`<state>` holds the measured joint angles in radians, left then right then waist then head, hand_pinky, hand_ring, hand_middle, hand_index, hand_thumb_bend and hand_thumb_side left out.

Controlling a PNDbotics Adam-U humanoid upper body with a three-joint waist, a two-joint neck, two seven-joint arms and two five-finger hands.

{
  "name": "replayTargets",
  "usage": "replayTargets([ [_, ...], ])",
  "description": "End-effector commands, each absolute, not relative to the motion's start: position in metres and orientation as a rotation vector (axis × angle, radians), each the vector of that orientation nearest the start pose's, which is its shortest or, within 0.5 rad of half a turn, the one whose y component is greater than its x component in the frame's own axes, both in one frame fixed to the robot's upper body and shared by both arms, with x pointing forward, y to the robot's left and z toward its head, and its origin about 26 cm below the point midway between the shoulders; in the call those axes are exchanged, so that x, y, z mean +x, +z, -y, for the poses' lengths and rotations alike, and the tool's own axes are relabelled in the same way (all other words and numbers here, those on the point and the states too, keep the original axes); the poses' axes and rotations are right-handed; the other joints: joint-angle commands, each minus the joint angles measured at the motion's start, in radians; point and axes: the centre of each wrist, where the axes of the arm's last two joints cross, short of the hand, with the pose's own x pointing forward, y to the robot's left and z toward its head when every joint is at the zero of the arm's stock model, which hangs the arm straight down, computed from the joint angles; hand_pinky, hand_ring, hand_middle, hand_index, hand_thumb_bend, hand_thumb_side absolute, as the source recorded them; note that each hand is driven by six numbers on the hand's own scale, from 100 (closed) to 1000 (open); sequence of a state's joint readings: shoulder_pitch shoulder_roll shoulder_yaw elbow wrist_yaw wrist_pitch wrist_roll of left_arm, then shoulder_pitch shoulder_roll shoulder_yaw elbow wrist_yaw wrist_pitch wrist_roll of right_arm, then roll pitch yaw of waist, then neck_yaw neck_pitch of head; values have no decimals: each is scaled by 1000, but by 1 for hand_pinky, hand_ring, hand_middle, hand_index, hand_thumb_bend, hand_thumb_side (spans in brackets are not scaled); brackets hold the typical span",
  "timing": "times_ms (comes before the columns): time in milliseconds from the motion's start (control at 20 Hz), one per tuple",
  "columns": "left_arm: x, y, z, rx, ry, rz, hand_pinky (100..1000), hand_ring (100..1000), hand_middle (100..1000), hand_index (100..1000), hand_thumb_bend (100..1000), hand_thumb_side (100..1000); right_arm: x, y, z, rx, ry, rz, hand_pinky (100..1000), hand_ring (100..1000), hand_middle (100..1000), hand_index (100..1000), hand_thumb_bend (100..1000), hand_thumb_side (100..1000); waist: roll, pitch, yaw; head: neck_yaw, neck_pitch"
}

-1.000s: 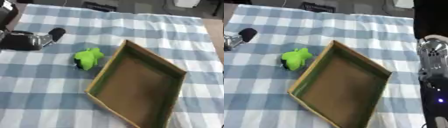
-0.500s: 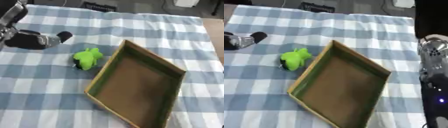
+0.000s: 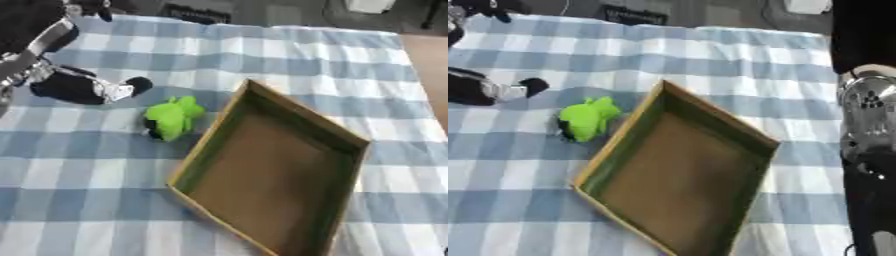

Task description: Pick up objects on the table and place them in the box.

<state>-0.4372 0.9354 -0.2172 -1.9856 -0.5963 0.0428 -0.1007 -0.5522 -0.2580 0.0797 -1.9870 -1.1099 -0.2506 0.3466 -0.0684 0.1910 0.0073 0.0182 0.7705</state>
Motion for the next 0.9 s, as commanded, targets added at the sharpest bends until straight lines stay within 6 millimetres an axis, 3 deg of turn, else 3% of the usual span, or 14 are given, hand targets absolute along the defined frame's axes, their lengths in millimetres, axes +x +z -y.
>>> replayTargets([
  [50,295,276,-285,-1663,2119,-2492,542,614,783,786,562,514,311,268,203,-1840,-261,-2880,472,435,409,618,100,752,9,-11,-4,5,0],
  [350,296,281,-280,-1743,2441,-2451,559,641,808,803,518,530,311,269,202,-1845,-260,-2874,472,435,409,618,100,752,9,-9,-7,7,0],
  [900,298,286,-269,-1771,2598,-2424,511,638,827,820,497,530,311,269,202,-1851,-228,-2871,470,432,407,615,100,751,9,-10,-10,1,0],
])
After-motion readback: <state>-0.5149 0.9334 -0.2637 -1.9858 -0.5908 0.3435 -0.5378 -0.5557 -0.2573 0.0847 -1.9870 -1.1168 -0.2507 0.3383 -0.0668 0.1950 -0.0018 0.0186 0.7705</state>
